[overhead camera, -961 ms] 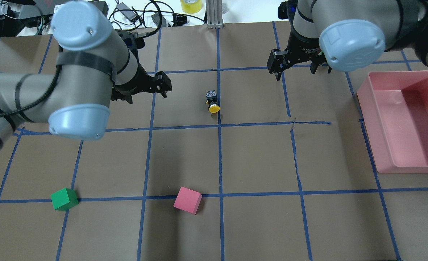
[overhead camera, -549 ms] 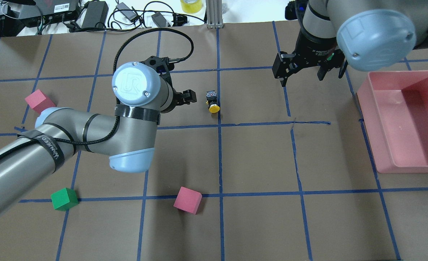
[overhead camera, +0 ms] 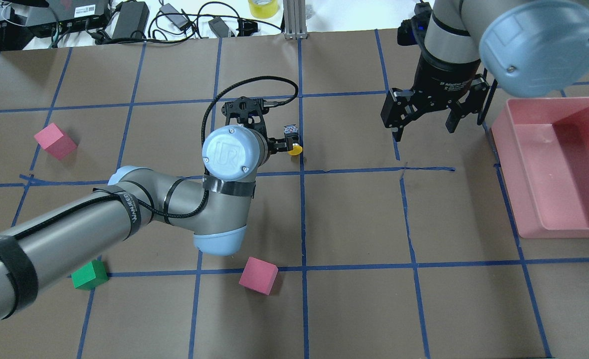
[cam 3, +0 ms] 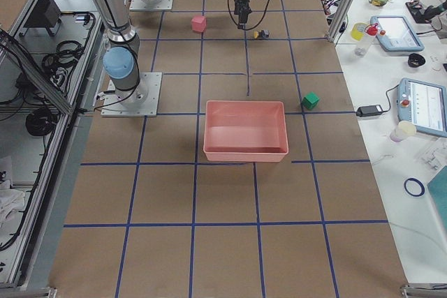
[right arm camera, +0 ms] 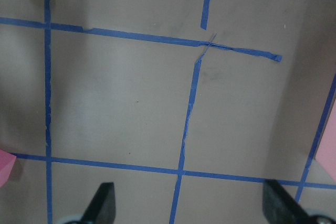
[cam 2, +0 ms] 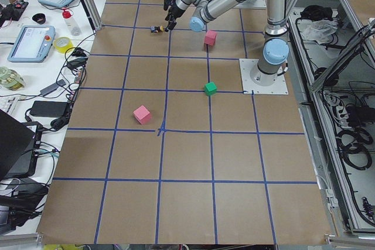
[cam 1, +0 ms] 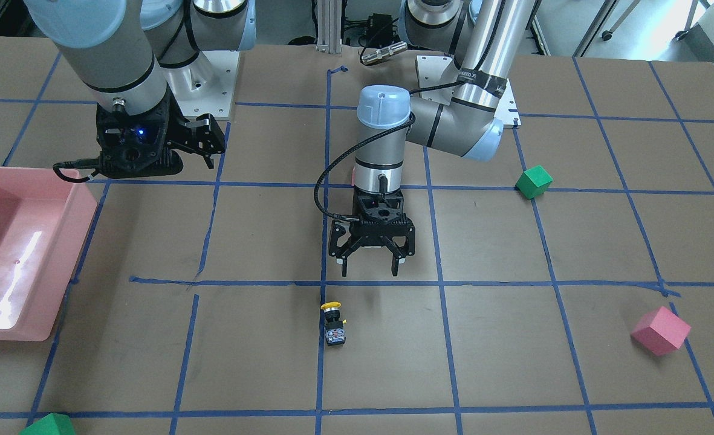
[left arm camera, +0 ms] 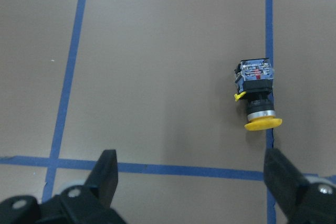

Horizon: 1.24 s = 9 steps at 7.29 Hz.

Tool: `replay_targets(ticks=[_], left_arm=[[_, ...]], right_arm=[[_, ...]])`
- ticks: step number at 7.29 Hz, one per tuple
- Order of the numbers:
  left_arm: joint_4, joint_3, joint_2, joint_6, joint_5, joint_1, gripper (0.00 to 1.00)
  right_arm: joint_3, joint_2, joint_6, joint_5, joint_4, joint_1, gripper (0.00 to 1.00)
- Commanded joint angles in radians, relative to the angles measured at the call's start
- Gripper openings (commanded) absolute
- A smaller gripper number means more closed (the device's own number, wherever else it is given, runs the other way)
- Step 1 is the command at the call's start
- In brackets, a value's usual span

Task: Align button upright
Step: 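Reach the left gripper toward the lying button while the right arm withdraws, then grasp the button's yellow cap end with the left gripper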

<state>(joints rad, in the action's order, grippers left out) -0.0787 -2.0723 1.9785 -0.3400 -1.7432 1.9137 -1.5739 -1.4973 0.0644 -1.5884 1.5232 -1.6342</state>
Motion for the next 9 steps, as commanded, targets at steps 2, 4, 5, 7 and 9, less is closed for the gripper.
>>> replay_targets(ticks=[2, 4, 5, 7, 9], left_arm=[[0.215, -0.002, 0.15, -0.011, -0.096, 0.068, 1.0], [0.215, 0.076, 0.213, -0.106, -0.136, 0.114, 1.0], [0.217, 0.102, 0.239, -0.109, -0.147, 0.114, 1.0], [0.255, 0.153, 0.29, -0.109, -0.157, 0.114, 1.0], [0.258, 0.166, 0.315, -0.109, -0.16, 0.116, 0.98]], right_arm=[[0.0, -0.001, 0.002, -0.002, -0.001, 0.004, 1.0], [0.0, 0.0, 0.002, -0.005, 0.0, 0.004, 1.0], [-0.001, 0.0, 0.002, -0.007, 0.0, 0.004, 1.0], [-0.001, -0.001, 0.0, -0.008, 0.0, 0.004, 1.0], [-0.001, 0.0, 0.002, -0.005, 0.002, 0.002, 1.0]])
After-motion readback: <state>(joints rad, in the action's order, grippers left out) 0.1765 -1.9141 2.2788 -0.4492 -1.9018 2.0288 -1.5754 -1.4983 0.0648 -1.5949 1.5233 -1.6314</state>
